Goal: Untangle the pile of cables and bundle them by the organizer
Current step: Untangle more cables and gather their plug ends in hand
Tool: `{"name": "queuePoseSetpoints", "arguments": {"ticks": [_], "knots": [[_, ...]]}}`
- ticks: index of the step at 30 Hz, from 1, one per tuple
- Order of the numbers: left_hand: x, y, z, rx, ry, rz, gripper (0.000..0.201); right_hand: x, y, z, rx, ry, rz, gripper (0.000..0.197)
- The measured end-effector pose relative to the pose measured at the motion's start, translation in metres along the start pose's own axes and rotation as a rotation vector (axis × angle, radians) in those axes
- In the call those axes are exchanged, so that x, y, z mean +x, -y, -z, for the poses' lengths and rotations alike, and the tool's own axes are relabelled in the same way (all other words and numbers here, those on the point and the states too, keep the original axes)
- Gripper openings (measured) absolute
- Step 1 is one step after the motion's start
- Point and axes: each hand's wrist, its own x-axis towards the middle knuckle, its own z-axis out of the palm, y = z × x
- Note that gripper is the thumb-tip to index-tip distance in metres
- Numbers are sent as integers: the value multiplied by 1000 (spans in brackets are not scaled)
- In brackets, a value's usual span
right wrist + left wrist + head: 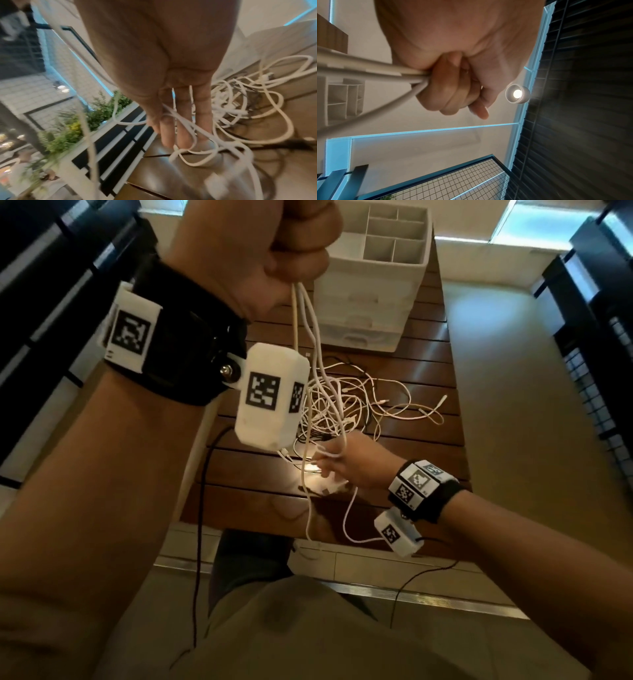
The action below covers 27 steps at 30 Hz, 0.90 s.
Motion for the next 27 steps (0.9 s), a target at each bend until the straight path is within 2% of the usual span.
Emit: {"name": "queuePoseSetpoints", "arguments": {"ticks": [3,5,7,8,9,11,13,15,17,19,20,22,23,25,27], "knots": [[2,2,-5,-21,-46,14,40,-8,12,-5,79,51,107,33],[2,4,-1,-8,-38,18,39,-13,15,-8,-40,-20,161,37],[1,5,6,19,-11,4,39,-19,19,-2,-161,-152,214,37],[0,5,10,21,-7,-2,40,-23,22,3,-158,-153,219,36],[0,4,13,11,-14,-2,41,-27,24,6,-106,-71,198,33],[-1,3,21,-28,-15,-1,45,-40,28,-2,68,306,82,24],[0,1,29,-39,6,-8,58,-51,29,-27,108,639,-34,22],[-1,-1,33,-34,33,-25,68,-56,23,-49,-1,757,-52,34],[-2,-3,30,-44,10,-17,63,-51,15,-49,-81,733,-43,34],[-3,-2,21,-28,-64,15,49,-39,12,-26,-157,652,-106,27],[-2,0,15,-14,-100,37,44,-31,10,-9,-188,582,-158,34],[1,7,4,6,-143,82,42,-21,14,35,-298,359,-193,63],[1,9,-1,2,-154,103,44,-20,21,59,-330,212,-144,77],[1,14,-9,-49,-149,129,49,-26,49,101,-163,-31,65,95],[2,15,-18,-86,-127,129,50,-30,80,118,124,-84,248,97]]}}
